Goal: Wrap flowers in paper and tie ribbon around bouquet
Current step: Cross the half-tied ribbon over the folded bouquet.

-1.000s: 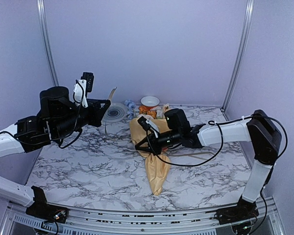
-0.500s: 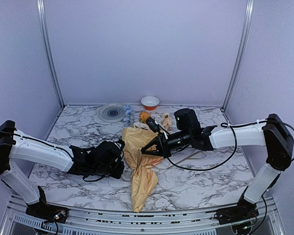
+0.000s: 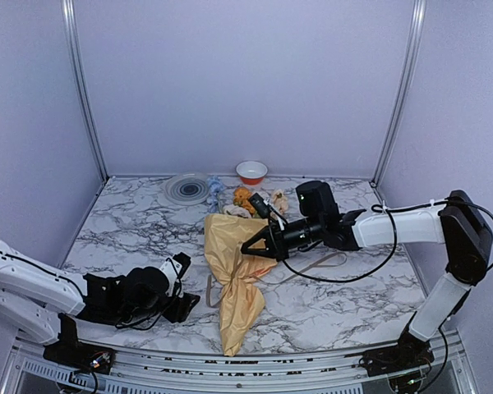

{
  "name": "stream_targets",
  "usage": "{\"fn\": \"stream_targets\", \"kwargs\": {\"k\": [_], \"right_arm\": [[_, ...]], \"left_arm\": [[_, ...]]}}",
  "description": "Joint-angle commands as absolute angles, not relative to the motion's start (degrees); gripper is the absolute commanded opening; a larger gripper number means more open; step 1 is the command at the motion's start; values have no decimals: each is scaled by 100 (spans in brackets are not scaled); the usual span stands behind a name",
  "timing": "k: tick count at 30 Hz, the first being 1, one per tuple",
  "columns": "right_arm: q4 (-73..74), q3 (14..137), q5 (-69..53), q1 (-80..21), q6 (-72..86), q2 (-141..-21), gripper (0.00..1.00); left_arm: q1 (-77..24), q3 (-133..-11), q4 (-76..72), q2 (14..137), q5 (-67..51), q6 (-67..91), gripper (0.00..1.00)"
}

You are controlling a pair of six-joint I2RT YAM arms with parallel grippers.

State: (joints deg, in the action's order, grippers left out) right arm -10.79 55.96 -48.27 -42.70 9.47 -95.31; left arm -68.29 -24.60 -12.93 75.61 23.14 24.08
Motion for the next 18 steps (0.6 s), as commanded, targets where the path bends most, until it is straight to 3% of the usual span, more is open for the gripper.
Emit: {"fn": "stream_targets", "kwargs": {"k": [1, 9, 12, 15, 18], "right_arm": [[-1185, 5643, -4613, -4433, 1007, -9630, 0], [-1327, 5666, -4339, -4565, 1319, -9735, 0], [-1327, 5654, -4332, -4579, 1373, -9767, 0], [-1351, 5649, -4320, -4587, 1377, -9766, 0], [-1349, 5650, -4274, -4605, 1370, -9778, 0]], "left_arm": [[-6899, -2291, -2570, 6801, 2637, 998, 63], [-6895, -2913, -4373, 8073, 1828, 349, 59], [-6891, -3166, -4610, 8545, 1638, 501, 53], [-6891, -3314, -4614, 8848, 1973, 619, 37], [-6884, -3352, -4649, 8899, 1915, 677, 35]]}}
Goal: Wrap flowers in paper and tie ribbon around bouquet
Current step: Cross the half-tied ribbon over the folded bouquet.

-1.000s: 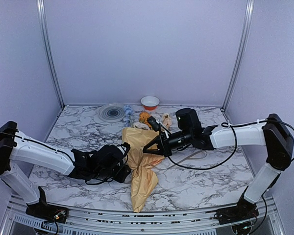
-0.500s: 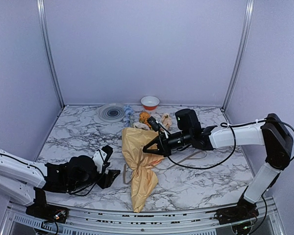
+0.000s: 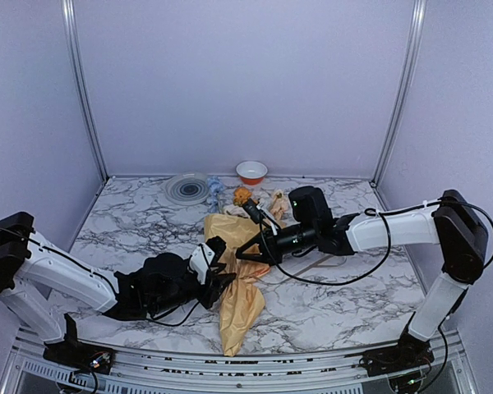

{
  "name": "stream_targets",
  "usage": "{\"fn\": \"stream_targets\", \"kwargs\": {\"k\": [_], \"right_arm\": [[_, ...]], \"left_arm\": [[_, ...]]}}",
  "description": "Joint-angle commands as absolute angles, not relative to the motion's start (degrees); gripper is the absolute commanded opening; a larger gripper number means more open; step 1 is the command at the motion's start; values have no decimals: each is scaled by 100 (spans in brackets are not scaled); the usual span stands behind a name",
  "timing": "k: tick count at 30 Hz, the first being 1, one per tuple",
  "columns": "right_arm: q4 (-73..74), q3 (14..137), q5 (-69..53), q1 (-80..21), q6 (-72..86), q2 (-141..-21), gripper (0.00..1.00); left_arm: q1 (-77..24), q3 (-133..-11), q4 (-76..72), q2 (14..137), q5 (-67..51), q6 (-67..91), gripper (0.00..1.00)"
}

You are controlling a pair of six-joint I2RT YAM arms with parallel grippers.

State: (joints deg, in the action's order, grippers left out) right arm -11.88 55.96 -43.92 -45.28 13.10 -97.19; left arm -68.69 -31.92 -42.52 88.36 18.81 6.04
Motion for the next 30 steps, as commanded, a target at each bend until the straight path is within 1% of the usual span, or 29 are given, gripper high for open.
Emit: {"fn": "stream_targets", "kwargs": {"k": [1, 2, 5, 9, 11, 13, 21, 27, 30], "right_arm": [[-1334, 5659, -4257, -4614, 1359, -9784, 0], [-1317, 5665, -4248, -4609, 1348, -9797, 0], [-1301, 5678, -4253, -4614, 1341, -9825, 0], [-1404, 5590, -4196, -4627, 1394, -9856, 0], [-1451, 5581, -4115, -4679, 1460, -9936, 7], [-1564, 5595, -4142, -4741, 1543, -10085, 12], [-2140, 5450, -4358, -4758, 1817, -10292, 18], [-2559, 5424, -4576, -4765, 2117, -10587, 28], [-2677, 5432, -4694, -4980, 2163, -10672, 34]], "left_arm": [[-6887, -3361, -4649, 8901, 1850, 684, 33], [-6882, -3366, -4649, 8906, 1756, 681, 28], [-6882, -3320, -4649, 8887, 1617, 695, 0], [-6882, -3071, -4643, 8690, 1523, 871, 0], [-6882, -2962, -4641, 8534, 1546, 896, 0], [-6883, -2915, -4617, 8329, 1562, 836, 0], [-6888, -3118, -3972, 7781, 1511, 499, 0], [-6891, -3133, -3720, 7562, 1527, 417, 0], [-6891, -3174, -3647, 7401, 1612, 274, 0]]}}
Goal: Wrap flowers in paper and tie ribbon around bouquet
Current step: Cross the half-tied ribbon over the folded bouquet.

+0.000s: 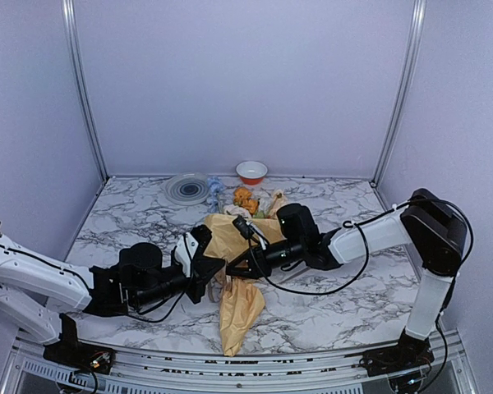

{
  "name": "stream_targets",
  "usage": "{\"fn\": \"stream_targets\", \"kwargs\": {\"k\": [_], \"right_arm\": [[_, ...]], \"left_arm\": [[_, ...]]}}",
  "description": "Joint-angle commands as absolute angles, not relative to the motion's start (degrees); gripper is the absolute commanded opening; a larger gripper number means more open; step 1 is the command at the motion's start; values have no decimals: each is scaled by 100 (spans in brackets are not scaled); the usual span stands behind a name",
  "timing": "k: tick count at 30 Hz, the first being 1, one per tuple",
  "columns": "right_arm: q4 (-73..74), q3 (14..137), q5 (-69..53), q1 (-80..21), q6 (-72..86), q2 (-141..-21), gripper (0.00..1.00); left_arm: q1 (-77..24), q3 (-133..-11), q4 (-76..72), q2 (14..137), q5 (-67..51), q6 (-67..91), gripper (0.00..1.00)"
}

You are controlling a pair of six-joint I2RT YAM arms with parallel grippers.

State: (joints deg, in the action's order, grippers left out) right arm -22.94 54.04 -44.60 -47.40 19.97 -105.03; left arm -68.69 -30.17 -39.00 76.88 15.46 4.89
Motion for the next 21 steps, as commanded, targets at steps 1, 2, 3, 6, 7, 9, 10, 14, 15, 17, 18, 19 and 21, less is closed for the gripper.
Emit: {"fn": "stream_targets", "kwargs": {"k": [1, 2, 3, 6, 7, 9, 10, 14, 15, 17, 18, 19, 21], "right_arm": [[-2711, 5432, -4747, -5009, 2170, -10670, 35], [-2752, 5424, -4754, -5025, 2166, -10664, 37], [-2770, 5427, -4770, -5041, 2163, -10662, 38], [-2813, 5469, -4852, -5088, 2147, -10670, 44], [-2820, 5487, -4867, -5107, 2140, -10678, 46], [-2822, 5515, -4837, -5136, 2112, -10695, 48], [-2808, 5526, -4785, -5139, 2110, -10692, 48], [-2593, 5635, -4400, -5141, 1992, -10720, 45], [-2513, 5679, -4270, -5140, 1940, -10727, 45], [-2274, 5801, -4024, -5142, 1794, -10725, 44], [-2148, 5850, -3922, -5142, 1707, -10714, 43], [-2052, 5882, -3808, -5142, 1628, -10681, 44], [-1949, 5908, -3602, -5142, 1512, -10618, 46]], "left_arm": [[-6891, -3187, -3621, 7340, 1667, 203, 0], [-6892, -3215, -3574, 7270, 1722, 130, 0], [-6891, -3243, -3524, 7228, 1775, 58, 0], [-6890, -3322, -3353, 7162, 1937, -120, 0], [-6891, -3353, -3309, 7148, 1980, -159, 0], [-6887, -3401, -3239, 7130, 2017, -204, 0], [-6892, -3421, -3213, 7116, 1984, -206, 0], [-6891, -3406, -3173, 7033, 1737, -120, 0], [-6895, -3389, -3162, 7005, 1712, -102, 0], [-6892, -3368, -3133, 6949, 1684, -82, 0], [-6891, -3354, -3117, 6893, 1650, -73, 0], [-6892, -3337, -3112, 6839, 1599, -63, 0], [-6890, -3315, -3111, 6743, 1402, -62, 0]]}}
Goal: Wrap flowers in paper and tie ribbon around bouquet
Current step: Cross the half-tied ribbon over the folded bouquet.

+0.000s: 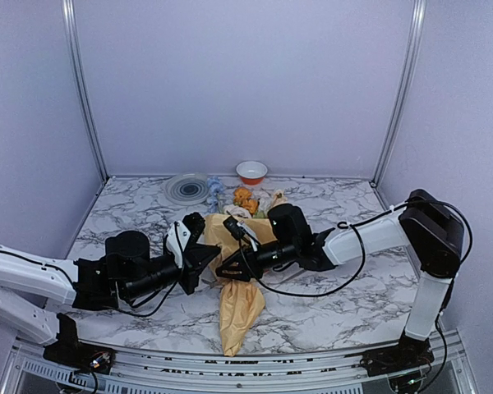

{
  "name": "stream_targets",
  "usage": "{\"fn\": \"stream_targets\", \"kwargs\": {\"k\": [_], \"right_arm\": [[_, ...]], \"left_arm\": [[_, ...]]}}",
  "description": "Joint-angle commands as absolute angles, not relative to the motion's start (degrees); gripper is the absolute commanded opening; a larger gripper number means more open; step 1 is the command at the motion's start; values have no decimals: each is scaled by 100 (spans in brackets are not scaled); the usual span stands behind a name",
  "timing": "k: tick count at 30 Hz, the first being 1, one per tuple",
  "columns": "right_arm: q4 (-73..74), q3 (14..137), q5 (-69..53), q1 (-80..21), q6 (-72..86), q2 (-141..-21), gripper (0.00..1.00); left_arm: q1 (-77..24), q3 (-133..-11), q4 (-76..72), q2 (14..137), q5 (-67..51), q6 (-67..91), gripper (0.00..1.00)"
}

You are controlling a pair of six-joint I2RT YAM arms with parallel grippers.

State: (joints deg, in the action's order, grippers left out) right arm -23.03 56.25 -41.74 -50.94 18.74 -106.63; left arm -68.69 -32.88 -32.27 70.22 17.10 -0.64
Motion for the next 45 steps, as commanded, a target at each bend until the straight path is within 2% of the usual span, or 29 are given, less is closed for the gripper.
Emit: {"fn": "stream_targets", "kwargs": {"k": [1, 6, 8, 17, 23, 27, 28, 29, 31, 33, 36, 37, 41, 45], "right_arm": [[-1943, 5913, -3556, -5142, 1461, -10606, 48], [-1910, 5983, -3605, -5184, 1398, -10683, 52], [-1919, 5973, -3595, -5192, 1401, -10704, 50], [-1729, 5987, -3414, -5184, 1247, -10585, 8], [-1595, 6007, -3276, -5177, 1214, -10470, 0], [-1626, 5970, -3377, -5177, 1213, -10430, 0], [-1633, 5973, -3409, -5177, 1211, -10431, 0], [-1634, 5965, -3424, -5175, 1197, -10432, 0], [-1597, 5961, -3435, -5177, 1180, -10422, 0], [-1616, 5948, -3472, -5178, 1171, -10417, 0], [-1657, 5942, -3536, -5177, 1186, -10433, 0], [-1673, 5951, -3562, -5177, 1194, -10439, 0], [-1766, 5965, -3627, -5177, 1229, -10474, 0], [-1758, 5977, -3655, -5177, 1227, -10447, 0]], "left_arm": [[-6891, -3307, -3111, 6716, 1327, -62, 0], [-6891, -3287, -3061, 6761, 1154, -40, 0], [-6891, -3295, -3027, 6780, 1103, -19, 0], [-6891, -3174, -2689, 6613, 1247, 34, 0], [-6922, -2527, -2548, 6929, 969, 583, 0], [-7044, -2511, -2558, 7825, 977, 590, 0], [-7079, -2607, -2558, 8040, 1090, 546, 4], [-7121, -2705, -2566, 8215, 1274, 523, 16], [-7165, -2726, -2782, 8309, 1739, 499, 28], [-7159, -2400, -3465, 8129, 2002, 326, 36], [-7090, -1843, -4828, 7884, 1971, 52, 62], [-7047, -1760, -5119, 7895, 1814, -29, 66], [-6769, -1888, -5669, 8441, 1423, -19, 68], [-6351, -1757, -6987, 9083, 897, 396, 50]]}}
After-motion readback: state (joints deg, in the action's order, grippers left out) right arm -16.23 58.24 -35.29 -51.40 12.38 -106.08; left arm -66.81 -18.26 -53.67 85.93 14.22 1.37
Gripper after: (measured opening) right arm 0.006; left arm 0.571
